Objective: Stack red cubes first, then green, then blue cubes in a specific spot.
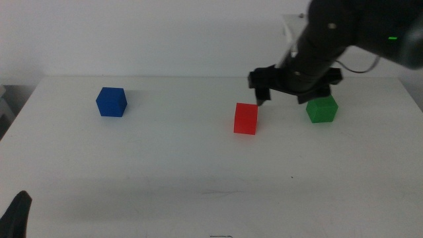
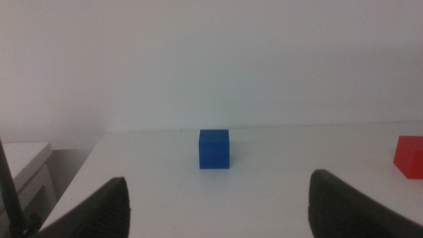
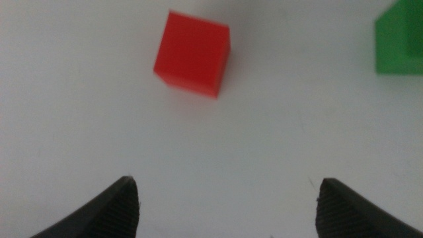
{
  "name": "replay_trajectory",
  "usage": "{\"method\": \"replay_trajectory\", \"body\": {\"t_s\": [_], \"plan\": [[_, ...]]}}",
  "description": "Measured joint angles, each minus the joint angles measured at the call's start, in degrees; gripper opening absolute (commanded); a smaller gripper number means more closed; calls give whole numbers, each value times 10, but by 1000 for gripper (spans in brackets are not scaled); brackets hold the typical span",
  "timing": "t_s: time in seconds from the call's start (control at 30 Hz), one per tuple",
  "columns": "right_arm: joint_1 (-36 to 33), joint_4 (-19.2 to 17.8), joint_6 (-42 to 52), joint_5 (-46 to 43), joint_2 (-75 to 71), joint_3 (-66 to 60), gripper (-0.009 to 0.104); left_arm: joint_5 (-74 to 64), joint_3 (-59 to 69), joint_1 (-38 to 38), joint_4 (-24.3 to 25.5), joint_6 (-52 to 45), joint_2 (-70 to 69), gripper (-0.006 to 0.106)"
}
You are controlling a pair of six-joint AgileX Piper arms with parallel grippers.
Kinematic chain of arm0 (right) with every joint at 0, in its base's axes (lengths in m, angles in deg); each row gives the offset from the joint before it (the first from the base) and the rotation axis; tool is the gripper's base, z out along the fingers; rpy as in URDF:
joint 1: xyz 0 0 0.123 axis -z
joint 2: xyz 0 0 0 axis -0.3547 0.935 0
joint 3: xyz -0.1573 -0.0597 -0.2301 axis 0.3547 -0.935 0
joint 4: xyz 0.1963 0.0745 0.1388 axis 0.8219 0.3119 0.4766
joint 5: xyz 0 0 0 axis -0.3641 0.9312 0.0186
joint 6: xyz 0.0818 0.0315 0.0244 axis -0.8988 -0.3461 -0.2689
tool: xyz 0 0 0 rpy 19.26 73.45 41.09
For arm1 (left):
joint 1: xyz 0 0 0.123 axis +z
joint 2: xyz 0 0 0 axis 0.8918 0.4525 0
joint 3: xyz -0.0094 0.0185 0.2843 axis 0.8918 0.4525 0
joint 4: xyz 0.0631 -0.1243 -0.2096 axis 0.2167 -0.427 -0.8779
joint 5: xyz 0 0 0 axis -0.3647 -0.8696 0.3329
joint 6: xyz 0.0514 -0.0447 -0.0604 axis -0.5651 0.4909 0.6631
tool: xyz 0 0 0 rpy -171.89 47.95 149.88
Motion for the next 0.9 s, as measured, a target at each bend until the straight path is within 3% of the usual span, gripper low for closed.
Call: {"method": "replay_trajectory", "body": {"t_s": [0.47, 0.8, 0.9], "plan": [[0, 7, -49, 12, 194, 180, 75, 0, 0, 0, 0, 0, 0, 91], [0, -29, -98, -29, 274, 219, 74, 0, 0, 0, 0, 0, 0, 91], [0, -29, -109, -43, 288, 219, 68, 0, 0, 0, 0, 0, 0, 91]]}}
